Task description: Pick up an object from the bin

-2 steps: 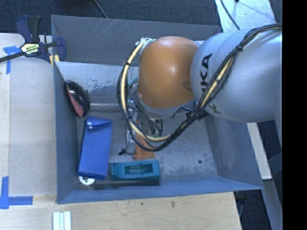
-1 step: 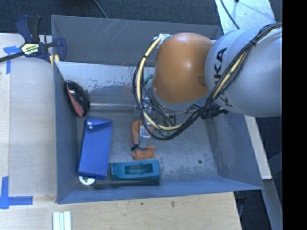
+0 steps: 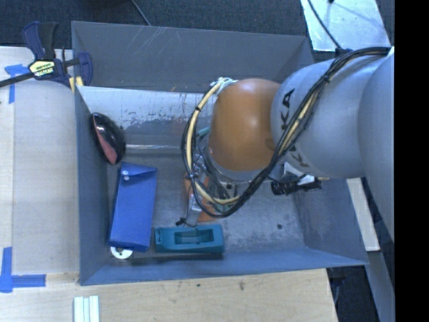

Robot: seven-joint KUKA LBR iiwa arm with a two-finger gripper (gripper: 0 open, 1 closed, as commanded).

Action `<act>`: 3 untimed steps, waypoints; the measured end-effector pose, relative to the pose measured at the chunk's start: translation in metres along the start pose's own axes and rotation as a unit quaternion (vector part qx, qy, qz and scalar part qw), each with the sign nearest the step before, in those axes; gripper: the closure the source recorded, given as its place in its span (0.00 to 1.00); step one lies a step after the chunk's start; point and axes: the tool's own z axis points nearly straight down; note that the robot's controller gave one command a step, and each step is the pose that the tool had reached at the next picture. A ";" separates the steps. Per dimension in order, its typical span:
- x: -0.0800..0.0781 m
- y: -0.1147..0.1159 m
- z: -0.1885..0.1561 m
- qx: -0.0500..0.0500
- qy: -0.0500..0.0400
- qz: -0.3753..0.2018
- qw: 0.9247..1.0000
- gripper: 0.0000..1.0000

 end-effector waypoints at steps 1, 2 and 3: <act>-0.036 -0.028 0.036 0.001 0.003 -0.015 1.000 0.00; -0.067 -0.055 0.083 0.000 0.003 -0.018 1.000 1.00; -0.067 -0.055 0.083 0.000 0.003 -0.018 1.000 1.00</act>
Offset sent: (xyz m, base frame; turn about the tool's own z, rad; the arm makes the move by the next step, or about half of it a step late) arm 0.0495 -0.0718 -0.0864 -0.0351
